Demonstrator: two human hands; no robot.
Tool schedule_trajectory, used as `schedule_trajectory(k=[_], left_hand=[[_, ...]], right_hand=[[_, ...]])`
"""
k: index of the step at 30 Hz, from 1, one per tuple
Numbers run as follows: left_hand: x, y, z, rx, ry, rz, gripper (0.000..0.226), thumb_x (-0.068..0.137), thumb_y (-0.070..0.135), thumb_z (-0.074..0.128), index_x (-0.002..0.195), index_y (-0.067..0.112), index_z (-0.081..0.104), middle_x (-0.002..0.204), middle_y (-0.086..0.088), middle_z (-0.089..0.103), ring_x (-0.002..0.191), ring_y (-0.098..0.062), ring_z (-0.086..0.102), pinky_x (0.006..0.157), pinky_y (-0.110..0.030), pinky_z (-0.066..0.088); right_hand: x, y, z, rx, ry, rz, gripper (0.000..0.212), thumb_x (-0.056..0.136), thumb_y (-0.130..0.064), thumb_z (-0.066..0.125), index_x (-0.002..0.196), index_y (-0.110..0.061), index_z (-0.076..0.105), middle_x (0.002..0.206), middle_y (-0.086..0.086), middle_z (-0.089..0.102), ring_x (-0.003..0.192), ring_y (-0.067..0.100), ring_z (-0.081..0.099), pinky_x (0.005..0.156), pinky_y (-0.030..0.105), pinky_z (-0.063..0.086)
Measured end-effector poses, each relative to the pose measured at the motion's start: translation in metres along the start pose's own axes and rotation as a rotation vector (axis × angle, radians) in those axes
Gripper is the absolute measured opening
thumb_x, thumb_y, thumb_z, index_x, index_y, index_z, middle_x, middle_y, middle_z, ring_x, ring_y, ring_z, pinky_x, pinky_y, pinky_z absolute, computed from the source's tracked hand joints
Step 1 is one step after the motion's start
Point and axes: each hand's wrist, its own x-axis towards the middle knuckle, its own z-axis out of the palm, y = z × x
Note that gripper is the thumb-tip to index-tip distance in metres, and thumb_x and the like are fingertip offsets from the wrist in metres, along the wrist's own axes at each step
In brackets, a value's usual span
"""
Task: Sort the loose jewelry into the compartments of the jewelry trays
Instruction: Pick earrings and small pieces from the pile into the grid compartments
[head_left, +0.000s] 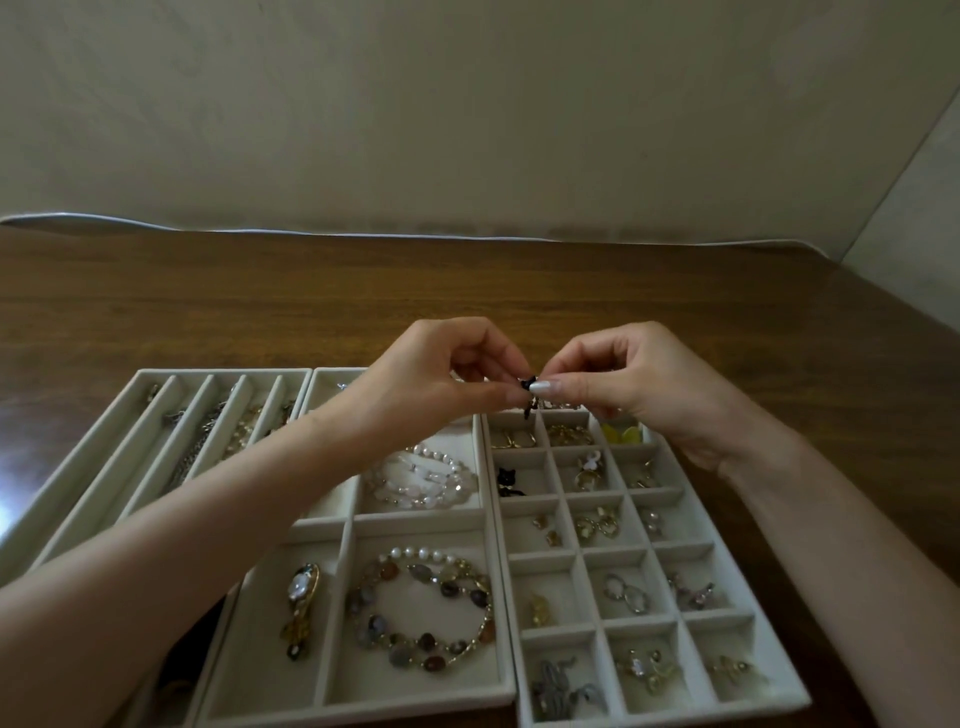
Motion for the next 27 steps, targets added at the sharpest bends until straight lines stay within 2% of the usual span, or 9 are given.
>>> schedule_trajectory(k=[3,7,12,17,22,27], left_hand=[[-0.0004,-0.0009,0.0005,0.033,0.018,0.012,0.014,0.075,0.013,0.072,0.088,0.014,0.067,0.082,0.002,0.069,0.069,0.002,0.059,0.064,-0.011,0.046],[-0.001,-0.0014,0.0018,0.115,0.022,0.025,0.012,0.076,0.013,0.071,0.087,0.017,0.068,0.082,0.004,0.069,0.066,0.004,0.058,0.06,-0.01,0.043],[-0.0011,-0.0018,0.0038,0.034,0.067,-0.011,0.021,0.073,0.011,0.075,0.09,0.014,0.063,0.08,0.002,0.072,0.072,-0.001,0.066,0.064,-0.009,0.046],[-0.0014,0.0,0.0045,0.044,0.064,-0.036,0.022,0.074,0.014,0.074,0.092,0.013,0.061,0.076,0.002,0.072,0.052,0.007,0.057,0.053,-0.005,0.038],[-0.0018,0.0003,0.0039,0.029,0.017,-0.065,0.014,0.079,0.017,0.07,0.091,0.016,0.063,0.077,0.003,0.073,0.07,-0.003,0.067,0.068,-0.022,0.051],[0.0002,-0.003,0.0024,0.014,0.067,-0.071,0.006,0.086,0.018,0.063,0.089,0.013,0.064,0.075,0.003,0.073,0.074,-0.009,0.067,0.067,-0.019,0.048]], right_hand=[[-0.0008,-0.0012,0.001,0.014,-0.004,-0.009,0.001,0.078,-0.018,0.069,0.079,-0.018,0.069,0.066,-0.009,0.065,0.056,-0.001,0.055,0.05,0.011,0.043],[-0.0025,-0.0017,0.0008,0.06,0.013,-0.033,0.016,0.074,-0.008,0.071,0.088,-0.014,0.065,0.077,0.0,0.069,0.064,0.007,0.064,0.056,0.017,0.051],[-0.0048,-0.004,0.0007,0.085,0.011,-0.093,0.019,0.075,0.0,0.069,0.09,-0.009,0.065,0.08,0.003,0.071,0.07,0.01,0.069,0.06,0.018,0.053],[-0.0059,-0.005,0.0036,0.038,-0.023,-0.11,0.019,0.07,-0.003,0.073,0.087,-0.008,0.07,0.08,0.006,0.072,0.07,0.012,0.069,0.06,0.017,0.052],[-0.007,-0.0057,0.0033,0.008,-0.023,-0.089,0.017,0.067,-0.004,0.076,0.082,-0.007,0.069,0.077,0.007,0.072,0.066,0.011,0.069,0.059,0.017,0.052],[-0.0089,-0.0074,0.0031,-0.046,-0.135,0.018,0.014,0.072,-0.001,0.074,0.083,-0.008,0.069,0.075,0.005,0.072,0.066,0.01,0.068,0.059,0.018,0.052]])
